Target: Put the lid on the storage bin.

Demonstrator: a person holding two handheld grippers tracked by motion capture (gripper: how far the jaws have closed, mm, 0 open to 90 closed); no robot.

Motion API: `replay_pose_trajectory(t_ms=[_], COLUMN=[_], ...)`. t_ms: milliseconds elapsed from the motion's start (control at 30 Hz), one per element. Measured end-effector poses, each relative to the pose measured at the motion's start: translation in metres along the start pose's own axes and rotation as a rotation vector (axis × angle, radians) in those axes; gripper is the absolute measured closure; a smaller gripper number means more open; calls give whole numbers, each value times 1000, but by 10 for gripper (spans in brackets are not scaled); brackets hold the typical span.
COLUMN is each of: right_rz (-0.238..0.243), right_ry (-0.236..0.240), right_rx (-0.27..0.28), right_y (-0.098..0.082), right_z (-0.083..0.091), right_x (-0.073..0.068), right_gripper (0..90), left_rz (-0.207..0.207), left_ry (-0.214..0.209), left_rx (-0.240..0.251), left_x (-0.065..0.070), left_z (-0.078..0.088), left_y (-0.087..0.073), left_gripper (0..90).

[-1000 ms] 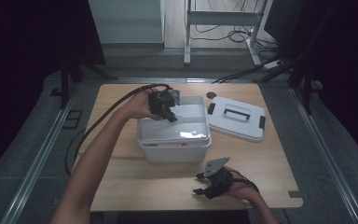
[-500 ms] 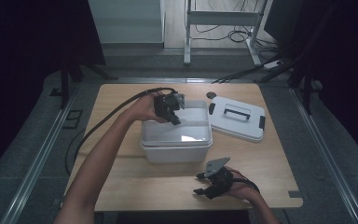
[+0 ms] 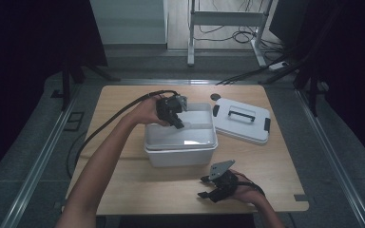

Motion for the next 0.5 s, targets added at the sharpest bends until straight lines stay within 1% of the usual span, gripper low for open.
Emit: replay_pose_trajectory(t_ms=[100,133,200,333,467,500], right_rz=[-1,-1,0,-1,-4,-5], right_ry=[-1,-2,-1,-3,-2,-2], right_rx=[0,1,1,1,2,3], right_y=[0,0,0,0,0,0], right_z=[0,0,0,0,0,0], right_x=[0,0,0,0,0,0], right_gripper=[393,393,393,393,393,393], left_rz=[-2,3,9,8,12,17], left_ry=[9,8,-9,-9,-15,-24], left_rx=[1,3,-1,2,29,35], left_x=[0,0,0,0,0,0], left_z=[1,1,1,2,6,8], left_y=[-2,-2,-2,-2,-2,-2], left_gripper=[876,887,894,895,896,896])
Point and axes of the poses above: each handheld gripper's, and its own axes: z roughly backward along the jaws, y roughly out of its top, x roughly to its right, the point moved 1 cm from there along -z, roughly forward along the jaws, and after that the axes turned 7 degrees about x, right-handed, at the moved point
